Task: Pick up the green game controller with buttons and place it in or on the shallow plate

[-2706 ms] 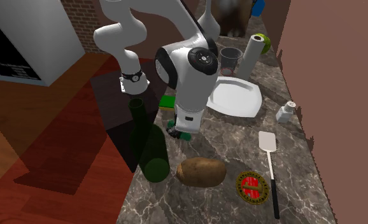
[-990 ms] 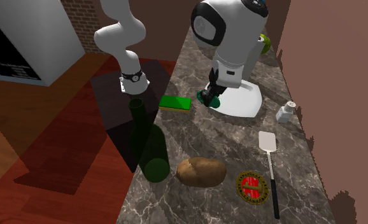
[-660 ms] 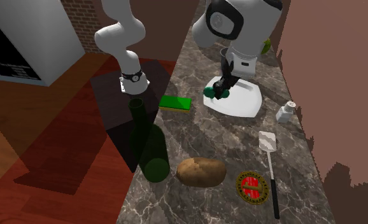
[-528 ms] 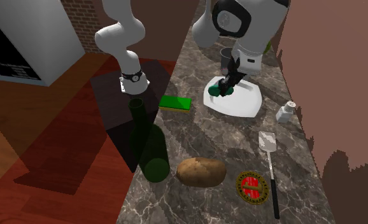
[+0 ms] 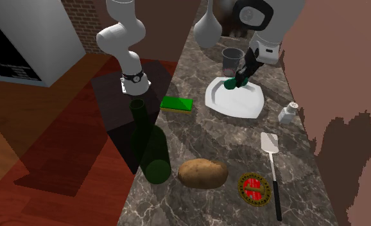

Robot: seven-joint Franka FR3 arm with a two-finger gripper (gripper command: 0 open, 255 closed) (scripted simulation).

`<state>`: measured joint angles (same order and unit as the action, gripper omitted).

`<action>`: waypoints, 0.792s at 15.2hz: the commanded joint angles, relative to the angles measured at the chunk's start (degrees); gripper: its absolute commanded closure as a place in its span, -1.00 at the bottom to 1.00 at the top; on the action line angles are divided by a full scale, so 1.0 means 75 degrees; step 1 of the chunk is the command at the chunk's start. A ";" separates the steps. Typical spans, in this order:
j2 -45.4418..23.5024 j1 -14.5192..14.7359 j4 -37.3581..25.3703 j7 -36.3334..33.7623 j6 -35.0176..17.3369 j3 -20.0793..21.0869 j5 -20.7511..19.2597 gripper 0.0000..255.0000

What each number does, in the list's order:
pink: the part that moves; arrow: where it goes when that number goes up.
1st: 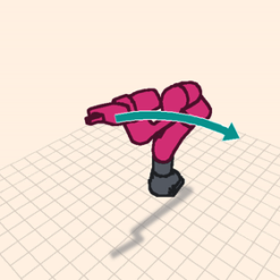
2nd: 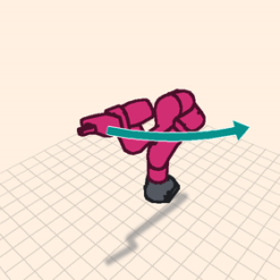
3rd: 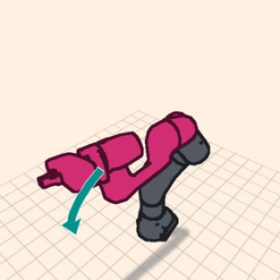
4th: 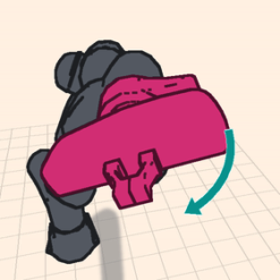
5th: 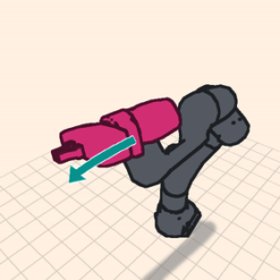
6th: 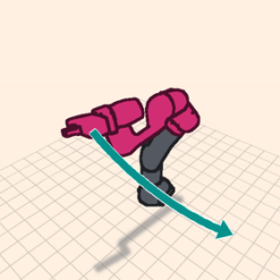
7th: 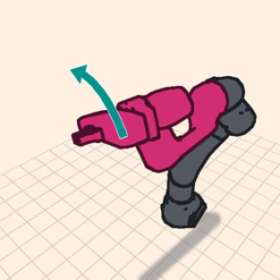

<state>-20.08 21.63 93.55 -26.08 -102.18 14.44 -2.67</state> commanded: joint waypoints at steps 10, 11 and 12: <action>-0.0385 0.0046 0.0549 -0.0080 -0.0924 -0.0030 -0.0097 1.00; -0.0459 0.0051 0.0627 -0.0088 -0.1073 -0.0039 -0.0116 1.00; -0.0457 0.0051 0.0628 -0.0088 -0.1073 -0.0039 -0.0116 1.00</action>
<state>-23.39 22.01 97.88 -26.75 -109.83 14.15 -3.52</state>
